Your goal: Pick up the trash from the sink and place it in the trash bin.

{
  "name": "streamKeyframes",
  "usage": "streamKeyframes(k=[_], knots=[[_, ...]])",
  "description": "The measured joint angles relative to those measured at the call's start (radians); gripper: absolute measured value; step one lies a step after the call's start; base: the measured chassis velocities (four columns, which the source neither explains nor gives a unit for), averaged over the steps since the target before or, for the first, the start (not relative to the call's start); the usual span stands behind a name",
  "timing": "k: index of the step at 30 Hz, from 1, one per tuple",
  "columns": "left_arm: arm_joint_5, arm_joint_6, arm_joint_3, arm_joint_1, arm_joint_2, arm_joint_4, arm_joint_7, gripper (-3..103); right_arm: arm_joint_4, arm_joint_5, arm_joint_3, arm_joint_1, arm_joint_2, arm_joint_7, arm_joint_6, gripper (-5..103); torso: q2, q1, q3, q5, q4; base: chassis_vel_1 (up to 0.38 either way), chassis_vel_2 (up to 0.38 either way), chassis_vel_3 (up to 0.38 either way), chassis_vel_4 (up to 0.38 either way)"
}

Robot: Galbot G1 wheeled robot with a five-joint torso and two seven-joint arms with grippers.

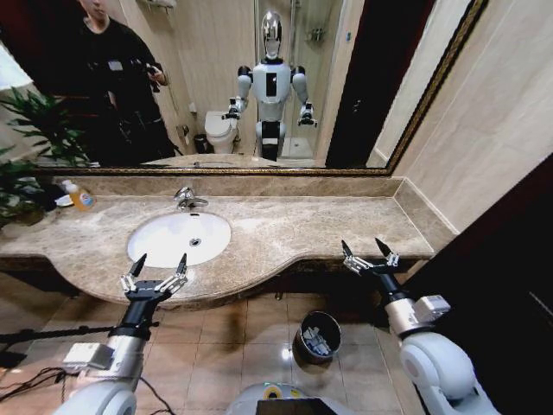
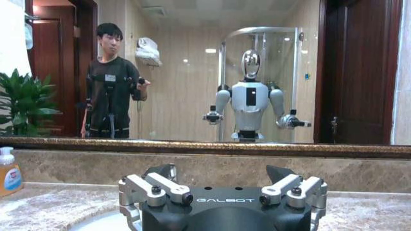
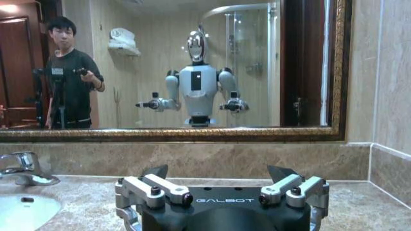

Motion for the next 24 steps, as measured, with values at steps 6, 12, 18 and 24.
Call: streamKeyframes(k=[6,12,18,24], knots=[[0.0,0.0,0.0,0.0,0.0,0.0,0.0,100,-0.005,-0.001,-0.001,0.0,0.001,-0.002,0.0,100,0.0,0.0,0.0,0.0,0.0,0.0,0.0,0.0,0.0],[0.0,0.0,0.0,0.0,0.0,0.0,0.0,100,-0.008,-0.002,-0.001,0.0,0.001,-0.003,0.001,100,0.0,0.0,0.0,0.0,0.0,0.0,0.0,0.0,0.0],[0.0,0.0,0.0,0.0,0.0,0.0,0.0,100,-0.009,-0.002,-0.002,0.0,0.002,-0.003,0.003,100,0.0,0.0,0.0,0.0,0.0,0.0,0.0,0.0,0.0],[0.0,0.0,0.0,0.0,0.0,0.0,0.0,100,-0.01,-0.002,-0.002,0.0,0.002,-0.003,0.004,100,0.0,0.0,0.0,0.0,0.0,0.0,0.0,0.0,0.0]])
